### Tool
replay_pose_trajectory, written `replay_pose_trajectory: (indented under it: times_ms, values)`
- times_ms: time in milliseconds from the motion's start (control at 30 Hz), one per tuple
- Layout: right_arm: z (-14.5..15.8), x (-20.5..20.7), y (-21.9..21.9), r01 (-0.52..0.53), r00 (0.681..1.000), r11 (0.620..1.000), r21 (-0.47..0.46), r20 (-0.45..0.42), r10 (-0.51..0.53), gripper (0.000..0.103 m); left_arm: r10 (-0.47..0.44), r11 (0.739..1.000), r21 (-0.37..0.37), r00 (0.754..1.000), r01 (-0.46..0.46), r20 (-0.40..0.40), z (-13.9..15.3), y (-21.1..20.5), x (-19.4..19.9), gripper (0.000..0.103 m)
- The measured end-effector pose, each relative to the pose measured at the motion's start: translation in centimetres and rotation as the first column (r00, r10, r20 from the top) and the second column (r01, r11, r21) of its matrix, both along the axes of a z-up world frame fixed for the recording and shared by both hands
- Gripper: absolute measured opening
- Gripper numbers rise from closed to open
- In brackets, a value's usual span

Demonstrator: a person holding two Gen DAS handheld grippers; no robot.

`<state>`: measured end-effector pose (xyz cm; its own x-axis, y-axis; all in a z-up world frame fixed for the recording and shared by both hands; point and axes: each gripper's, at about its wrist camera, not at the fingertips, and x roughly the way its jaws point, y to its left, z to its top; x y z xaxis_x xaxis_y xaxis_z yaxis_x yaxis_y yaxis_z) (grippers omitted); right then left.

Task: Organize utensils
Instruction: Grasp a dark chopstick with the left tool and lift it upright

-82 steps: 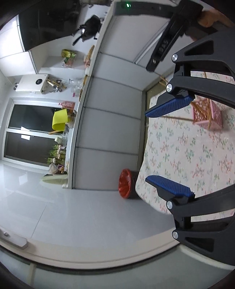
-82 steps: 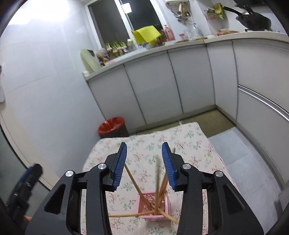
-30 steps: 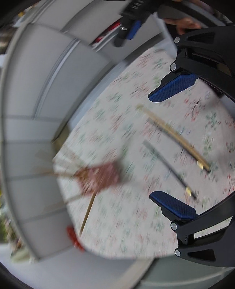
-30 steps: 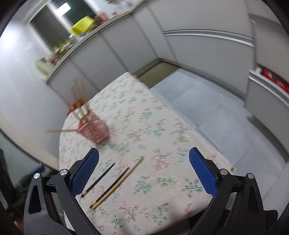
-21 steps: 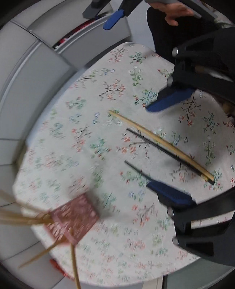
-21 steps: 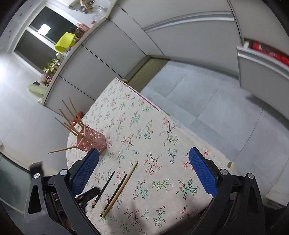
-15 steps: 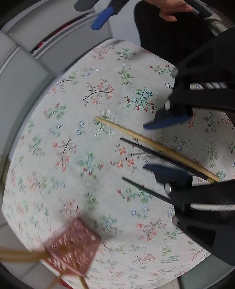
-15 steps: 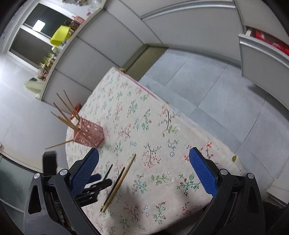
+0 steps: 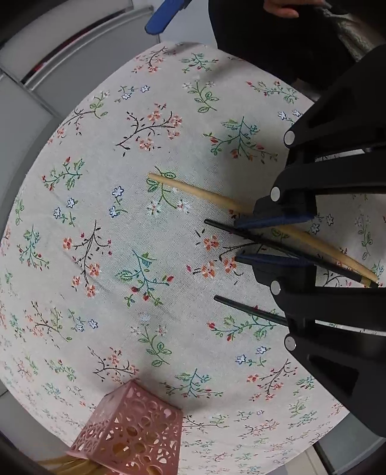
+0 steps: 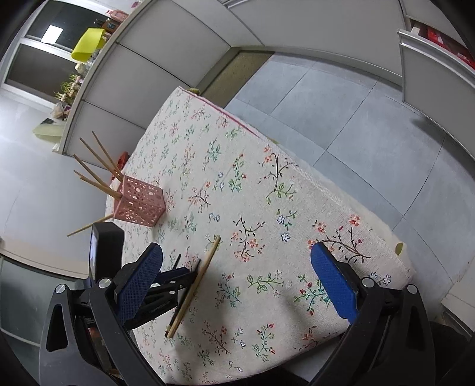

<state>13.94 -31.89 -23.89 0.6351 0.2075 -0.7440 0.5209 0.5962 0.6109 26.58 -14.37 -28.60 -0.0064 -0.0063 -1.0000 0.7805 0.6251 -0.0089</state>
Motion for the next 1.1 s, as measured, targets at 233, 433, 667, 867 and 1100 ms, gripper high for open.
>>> replay_pose_trajectory:
  times_ms: [233, 433, 667, 867, 1100]
  values:
    - [-1.2, 1.8, 1.5, -0.044, 0.993, 0.998, -0.047, -0.116, 0.038, 0.096, 0.110, 0.986, -0.129, 0.994, -0.106, 0.026, 0.6, 3.8, 1.4, 0.006]
    - [-2.3, 5.3, 4.8, -0.108, 0.968, 0.988, -0.114, -0.237, 0.079, 0.089, 0.203, 0.939, -0.300, 0.975, -0.169, 0.086, 4.9, 8.6, 0.2, 0.005]
    - [-3.8, 9.8, 9.4, -0.129, 0.914, 0.978, -0.163, -0.403, 0.054, 0.071, 0.300, 0.879, -0.438, 0.932, -0.188, 0.202, 11.0, 12.8, -2.6, 0.005]
    - [-4.6, 12.0, 12.3, -0.079, 0.860, 0.965, -0.249, -0.506, -0.060, 0.075, 0.372, 0.833, -0.514, 0.895, -0.205, 0.245, 13.5, 16.5, -3.5, 0.005]
    - [-4.1, 12.6, 15.7, -0.095, 0.865, 0.910, -0.403, -0.485, -0.125, 0.025, 0.411, 0.805, -0.548, 0.879, -0.226, 0.241, 13.6, 18.0, -3.4, 0.005]
